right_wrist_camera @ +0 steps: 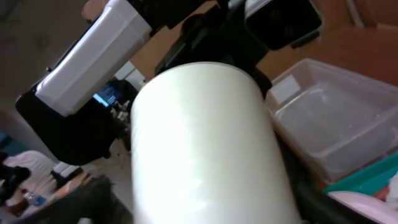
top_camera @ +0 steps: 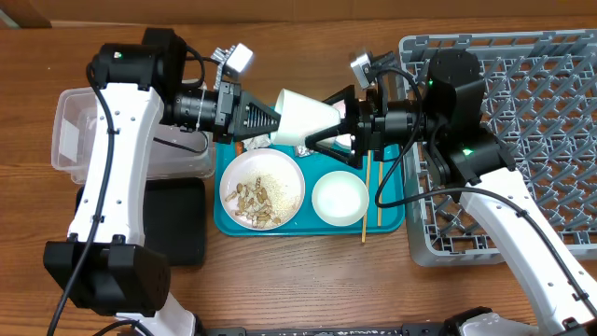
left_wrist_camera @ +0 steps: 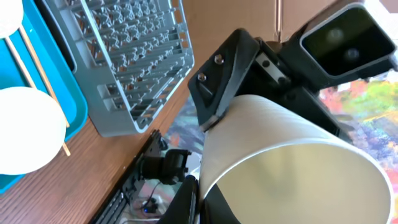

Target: Sort waste into correct bins and load items into the dishwasher

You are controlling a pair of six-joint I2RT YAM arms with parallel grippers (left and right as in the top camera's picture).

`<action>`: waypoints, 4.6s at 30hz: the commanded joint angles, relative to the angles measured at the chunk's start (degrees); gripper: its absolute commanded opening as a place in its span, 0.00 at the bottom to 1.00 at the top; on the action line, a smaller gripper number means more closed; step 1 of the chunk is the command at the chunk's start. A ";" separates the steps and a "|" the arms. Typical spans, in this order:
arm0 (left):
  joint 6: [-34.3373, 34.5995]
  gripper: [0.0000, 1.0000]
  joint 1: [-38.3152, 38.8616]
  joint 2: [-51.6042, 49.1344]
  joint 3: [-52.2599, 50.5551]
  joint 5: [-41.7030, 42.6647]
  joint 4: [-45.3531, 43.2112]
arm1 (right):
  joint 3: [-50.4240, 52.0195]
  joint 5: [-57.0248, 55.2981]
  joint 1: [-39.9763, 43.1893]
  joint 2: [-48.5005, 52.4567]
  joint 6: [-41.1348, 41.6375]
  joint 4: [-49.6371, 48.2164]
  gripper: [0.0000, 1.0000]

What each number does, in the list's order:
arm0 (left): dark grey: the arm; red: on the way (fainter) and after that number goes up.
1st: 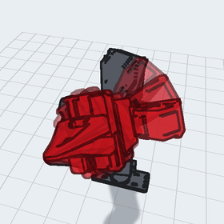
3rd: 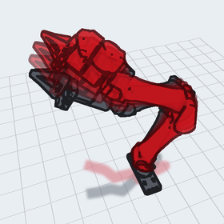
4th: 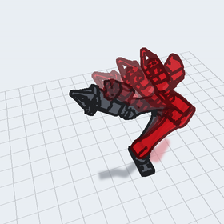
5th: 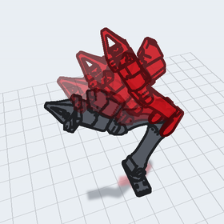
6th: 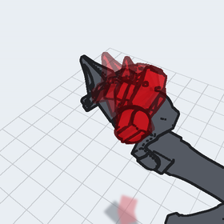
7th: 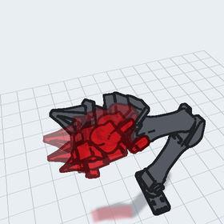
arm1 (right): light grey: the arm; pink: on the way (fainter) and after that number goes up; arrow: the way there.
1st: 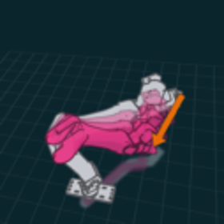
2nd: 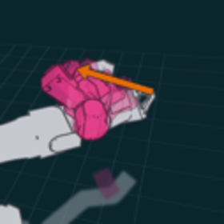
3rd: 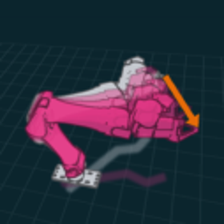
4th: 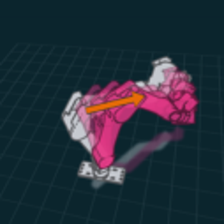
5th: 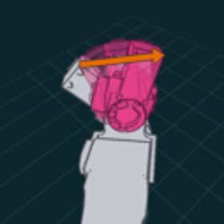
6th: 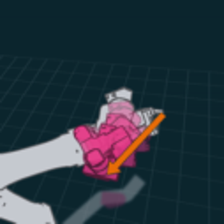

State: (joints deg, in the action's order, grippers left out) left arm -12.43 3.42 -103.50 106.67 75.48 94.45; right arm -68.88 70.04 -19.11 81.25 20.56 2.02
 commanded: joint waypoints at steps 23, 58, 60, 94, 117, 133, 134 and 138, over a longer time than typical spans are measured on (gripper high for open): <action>0.59 0.86 -2.29 1.55 1.09 0.46 -3.61 | -0.96 -0.11 2.64 -3.19 0.66 -1.27 0.59; 3.89 0.93 -12.02 1.53 1.09 -15.10 -4.33 | -2.86 -65.48 33.00 -2.32 2.14 67.80 0.58; 3.89 0.93 -11.96 1.55 1.09 -15.52 -4.28 | -2.86 -64.37 32.57 0.68 1.97 65.92 0.59; 25.35 0.41 31.56 -16.00 1.05 -70.88 -15.69 | -15.50 -56.00 24.70 -5.64 1.55 69.02 0.90; 36.87 0.66 -1.60 13.84 1.18 -74.55 -11.76 | 0.44 -67.01 -4.70 8.57 1.20 58.53 0.57; 36.68 1.00 -13.49 20.26 1.16 -78.71 -7.37 | 0.44 -62.25 -5.05 21.86 1.97 54.99 0.26; 36.68 1.00 -13.49 20.26 1.16 -78.71 -7.37 | 0.42 -62.20 -5.05 21.86 1.99 54.66 0.24; 36.68 1.00 -13.49 20.26 1.16 -78.66 -7.39 | 0.44 -61.94 -5.42 21.86 2.01 53.46 0.20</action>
State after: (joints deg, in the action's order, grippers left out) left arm 23.70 -9.80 -83.37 107.83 -2.07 87.09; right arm -68.42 7.42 -23.81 103.66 22.50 56.12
